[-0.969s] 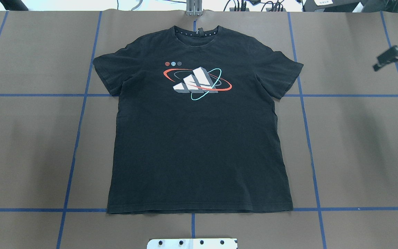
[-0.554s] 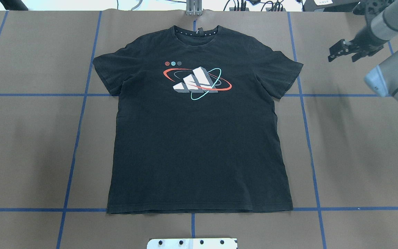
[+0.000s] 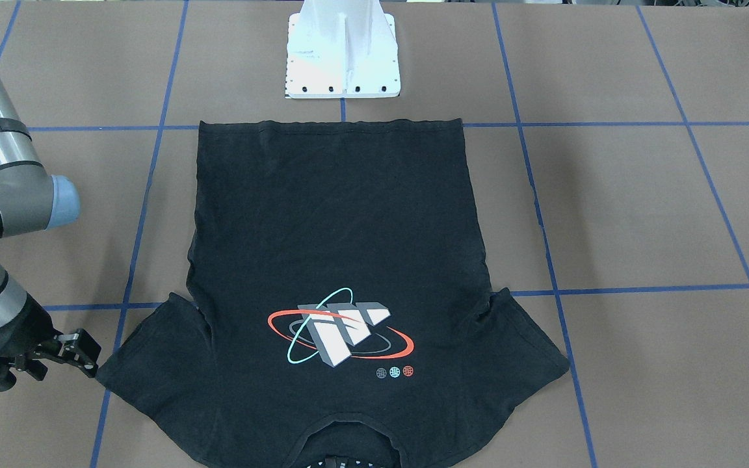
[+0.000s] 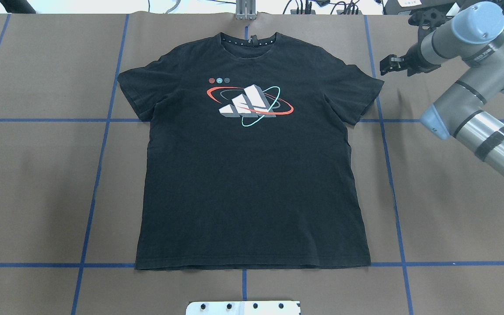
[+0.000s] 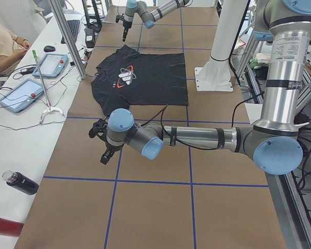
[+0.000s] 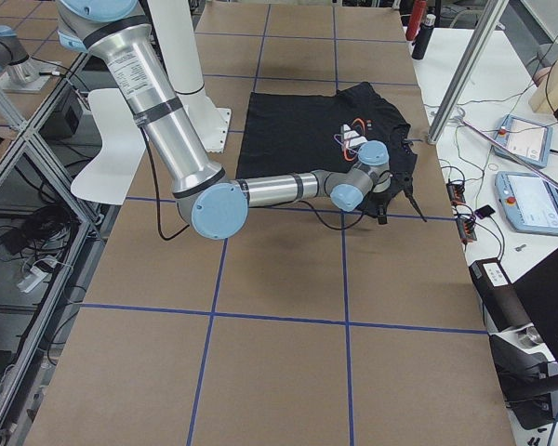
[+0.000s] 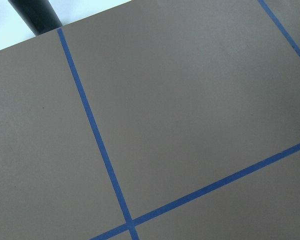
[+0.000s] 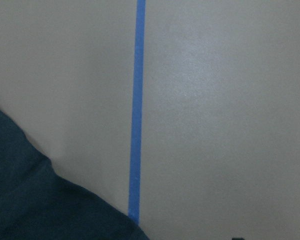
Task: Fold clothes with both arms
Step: 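Move the right gripper toward the shirt's shoulder farthest from the robot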
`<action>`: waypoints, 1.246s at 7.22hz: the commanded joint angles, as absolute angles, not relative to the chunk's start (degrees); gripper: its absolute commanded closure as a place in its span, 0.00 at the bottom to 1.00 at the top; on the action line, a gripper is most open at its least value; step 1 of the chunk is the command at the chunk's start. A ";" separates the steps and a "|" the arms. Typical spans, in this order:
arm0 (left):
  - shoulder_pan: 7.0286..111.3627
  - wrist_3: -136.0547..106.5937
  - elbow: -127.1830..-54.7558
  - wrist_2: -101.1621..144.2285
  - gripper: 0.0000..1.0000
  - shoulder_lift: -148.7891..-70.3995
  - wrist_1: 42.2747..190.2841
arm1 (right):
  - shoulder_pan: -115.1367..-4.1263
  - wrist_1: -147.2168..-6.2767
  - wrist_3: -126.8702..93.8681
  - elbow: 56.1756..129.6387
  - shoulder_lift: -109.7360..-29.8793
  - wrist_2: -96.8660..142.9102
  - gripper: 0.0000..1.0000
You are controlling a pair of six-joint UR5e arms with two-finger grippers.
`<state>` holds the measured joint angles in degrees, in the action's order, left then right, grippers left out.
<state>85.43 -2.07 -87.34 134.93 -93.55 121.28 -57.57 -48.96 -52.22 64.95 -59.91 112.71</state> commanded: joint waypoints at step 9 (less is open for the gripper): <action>85.34 -2.28 -87.54 135.88 0.00 -93.60 121.29 | -54.58 -46.41 -55.55 62.57 -59.06 108.63 0.41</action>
<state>85.34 -2.18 -87.52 135.85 -93.60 121.29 -54.54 -46.43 -55.46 62.21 -58.78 108.50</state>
